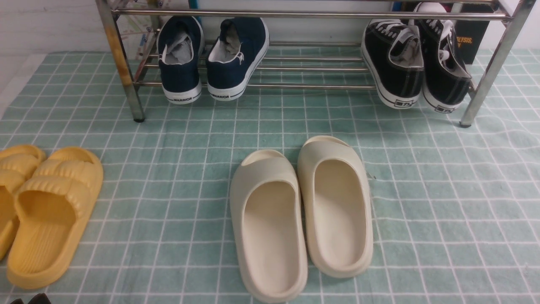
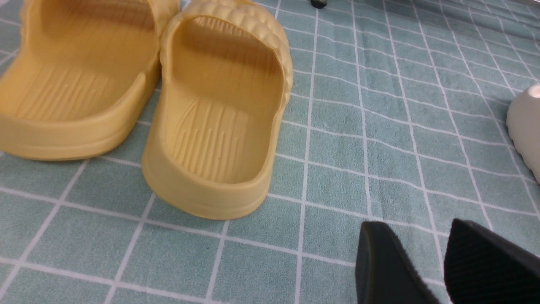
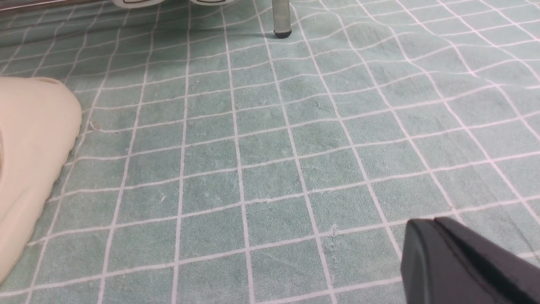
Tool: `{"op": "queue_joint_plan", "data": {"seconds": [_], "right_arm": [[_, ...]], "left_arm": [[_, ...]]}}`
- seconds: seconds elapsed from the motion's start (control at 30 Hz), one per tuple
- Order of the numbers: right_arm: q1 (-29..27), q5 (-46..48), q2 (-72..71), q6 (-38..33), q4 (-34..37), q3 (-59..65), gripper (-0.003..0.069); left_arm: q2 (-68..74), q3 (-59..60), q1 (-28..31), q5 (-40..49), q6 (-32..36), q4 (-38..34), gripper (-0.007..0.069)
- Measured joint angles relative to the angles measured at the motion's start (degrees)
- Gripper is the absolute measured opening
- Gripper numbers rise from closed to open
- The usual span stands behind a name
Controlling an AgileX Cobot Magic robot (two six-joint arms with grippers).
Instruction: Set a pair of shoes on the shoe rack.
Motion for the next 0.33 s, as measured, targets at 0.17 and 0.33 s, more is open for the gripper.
{"op": "queue_joint_plan", "data": {"seconds": [0.17, 0.33], "right_arm": [[0.0, 0.0, 0.0, 0.0, 0.0, 0.0, 0.0044], [0.0, 0.0, 0.0, 0.0, 0.0, 0.0, 0.0052]], "left_arm": [[0.0, 0.0, 0.0, 0.0, 0.0, 0.0, 0.0239], [0.0, 0.0, 0.0, 0.0, 0.0, 0.0, 0.0239]]}}
